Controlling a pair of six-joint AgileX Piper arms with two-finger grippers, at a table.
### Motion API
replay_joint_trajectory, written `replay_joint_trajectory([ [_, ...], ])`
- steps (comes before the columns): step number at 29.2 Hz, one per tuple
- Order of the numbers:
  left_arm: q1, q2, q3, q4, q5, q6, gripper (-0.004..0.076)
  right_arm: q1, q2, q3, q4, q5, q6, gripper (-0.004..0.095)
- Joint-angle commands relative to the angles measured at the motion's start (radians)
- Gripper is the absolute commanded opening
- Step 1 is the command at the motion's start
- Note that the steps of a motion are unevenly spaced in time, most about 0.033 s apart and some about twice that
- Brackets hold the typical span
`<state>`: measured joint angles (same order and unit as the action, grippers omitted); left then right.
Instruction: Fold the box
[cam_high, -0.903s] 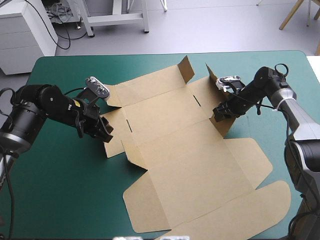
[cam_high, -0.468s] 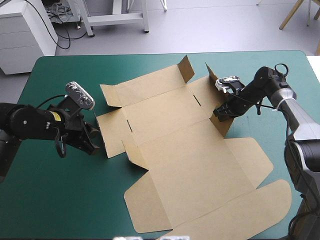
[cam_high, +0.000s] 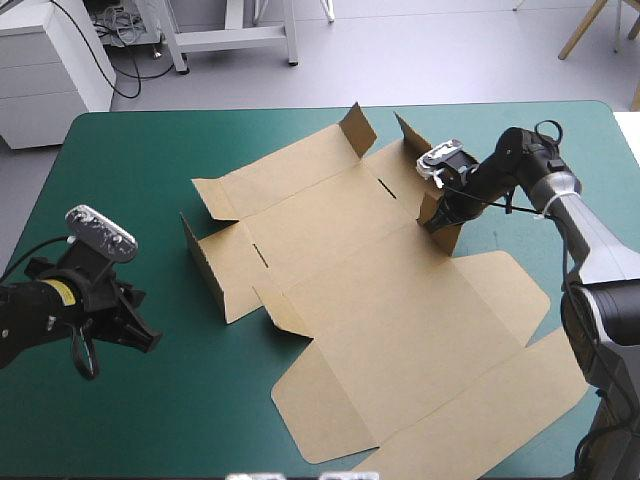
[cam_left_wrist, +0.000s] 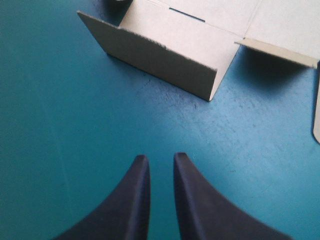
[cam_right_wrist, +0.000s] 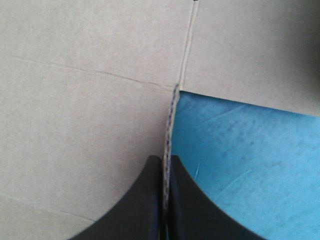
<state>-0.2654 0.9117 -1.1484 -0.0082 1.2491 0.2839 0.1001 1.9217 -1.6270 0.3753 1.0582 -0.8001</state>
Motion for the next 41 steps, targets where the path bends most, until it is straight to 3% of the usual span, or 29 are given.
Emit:
replay_joint_trajectory([
  [1,0.002,-0.076,0.039,0.024,0.046,-0.038,0.0113,0.059,-0.049,-0.069,-0.050,-0.068,-0.059,-0.0020],
  [10,0.002,-0.244,0.103,0.126,0.046,-0.134,0.0111,0.188,-0.044,-0.106,-0.067,-0.268,-0.377,-0.0020],
  [25,0.002,-0.297,0.105,0.111,0.020,-0.185,0.0111,0.336,0.033,-0.131,0.023,-0.265,-0.765,-0.0020],
  [36,0.002,-0.297,0.105,0.111,-0.084,-0.182,0.0111,0.371,0.033,-0.131,0.164,-0.276,-0.785,-0.0019],
  [38,0.002,-0.297,0.105,0.147,-0.107,-0.178,0.0111,0.371,0.033,-0.131,0.164,-0.264,-0.763,0.0009],
  [41,0.002,-0.297,0.105,0.171,-0.107,-0.178,0.0111,0.371,0.033,-0.131,0.151,-0.253,-0.761,0.0132],
])
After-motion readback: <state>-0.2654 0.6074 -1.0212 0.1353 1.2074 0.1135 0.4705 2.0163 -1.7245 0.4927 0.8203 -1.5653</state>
